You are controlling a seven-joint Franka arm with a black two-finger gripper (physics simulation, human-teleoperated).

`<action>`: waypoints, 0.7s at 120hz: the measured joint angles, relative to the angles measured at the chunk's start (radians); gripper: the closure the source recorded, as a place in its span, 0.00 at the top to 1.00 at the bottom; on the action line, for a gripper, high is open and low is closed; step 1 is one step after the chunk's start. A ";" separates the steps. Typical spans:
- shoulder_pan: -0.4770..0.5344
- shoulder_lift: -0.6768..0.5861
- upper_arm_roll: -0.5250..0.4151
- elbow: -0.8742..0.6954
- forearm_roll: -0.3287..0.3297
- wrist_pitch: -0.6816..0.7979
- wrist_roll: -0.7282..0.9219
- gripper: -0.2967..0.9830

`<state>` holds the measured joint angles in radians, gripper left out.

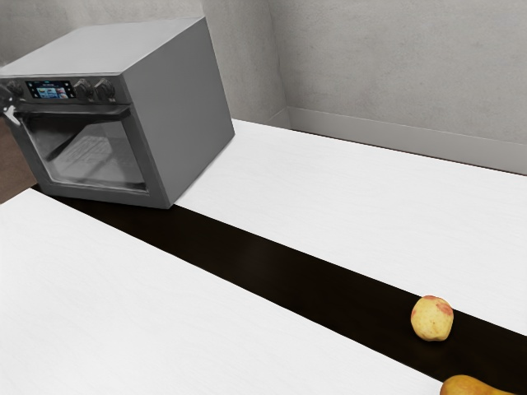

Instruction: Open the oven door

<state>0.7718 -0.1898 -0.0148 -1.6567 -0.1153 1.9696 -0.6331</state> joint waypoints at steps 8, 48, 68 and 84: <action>0.049 0.037 -0.042 0.017 -0.058 0.073 -0.023 0.77; 0.092 0.316 -0.081 0.247 -0.153 0.291 -0.110 0.77; 0.094 0.367 -0.081 0.278 -0.165 0.332 -0.150 0.77; 0.084 0.264 -0.080 0.105 -0.165 0.383 -0.198 0.77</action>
<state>0.8562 0.0746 -0.0946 -1.5514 -0.2799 2.3527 -0.8309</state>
